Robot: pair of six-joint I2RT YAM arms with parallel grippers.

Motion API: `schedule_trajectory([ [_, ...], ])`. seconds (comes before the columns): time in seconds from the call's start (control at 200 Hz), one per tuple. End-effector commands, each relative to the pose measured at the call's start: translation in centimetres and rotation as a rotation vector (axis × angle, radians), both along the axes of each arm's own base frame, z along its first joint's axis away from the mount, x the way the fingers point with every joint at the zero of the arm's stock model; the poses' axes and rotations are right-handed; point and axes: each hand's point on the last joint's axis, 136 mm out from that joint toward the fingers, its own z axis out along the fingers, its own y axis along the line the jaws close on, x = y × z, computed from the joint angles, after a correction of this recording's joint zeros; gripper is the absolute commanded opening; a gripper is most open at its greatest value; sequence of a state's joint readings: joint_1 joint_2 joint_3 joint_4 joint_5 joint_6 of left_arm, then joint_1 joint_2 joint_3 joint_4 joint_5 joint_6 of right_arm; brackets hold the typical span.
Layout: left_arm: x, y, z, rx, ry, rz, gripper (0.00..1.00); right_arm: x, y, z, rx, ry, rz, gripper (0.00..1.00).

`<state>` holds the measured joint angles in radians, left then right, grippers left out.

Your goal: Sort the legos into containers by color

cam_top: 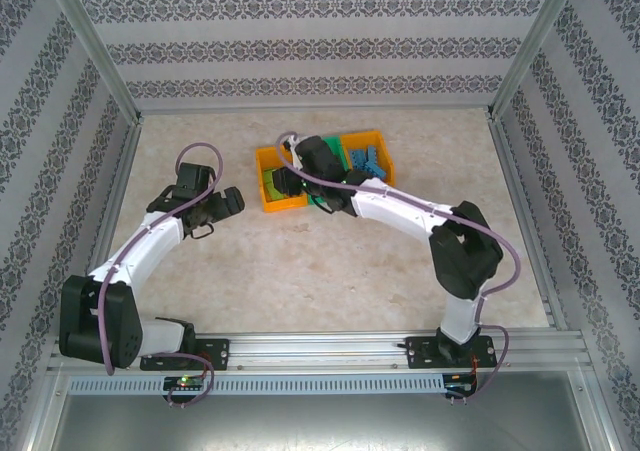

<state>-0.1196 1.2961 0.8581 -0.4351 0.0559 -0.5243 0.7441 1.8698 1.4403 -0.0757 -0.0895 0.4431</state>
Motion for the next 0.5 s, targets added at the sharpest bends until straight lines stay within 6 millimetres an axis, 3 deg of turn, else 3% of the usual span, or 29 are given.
schedule_trajectory([
  [0.0, 0.2, 0.9, 0.9, 0.012, -0.055, 0.027, 0.99, 1.5, 0.6, -3.0, 0.048, 0.149, -0.013, 0.28],
  [0.28, -0.3, 0.9, -0.4, 0.008, -0.025, 0.019, 0.99, 5.2, 1.7, -4.6, 0.102, 0.205, -0.052, 0.31],
  [0.495, -0.5, 0.9, -0.6, 0.013, -0.019, 0.014, 0.99, 6.0, 1.6, -5.8, 0.097, 0.237, -0.064, 0.54],
])
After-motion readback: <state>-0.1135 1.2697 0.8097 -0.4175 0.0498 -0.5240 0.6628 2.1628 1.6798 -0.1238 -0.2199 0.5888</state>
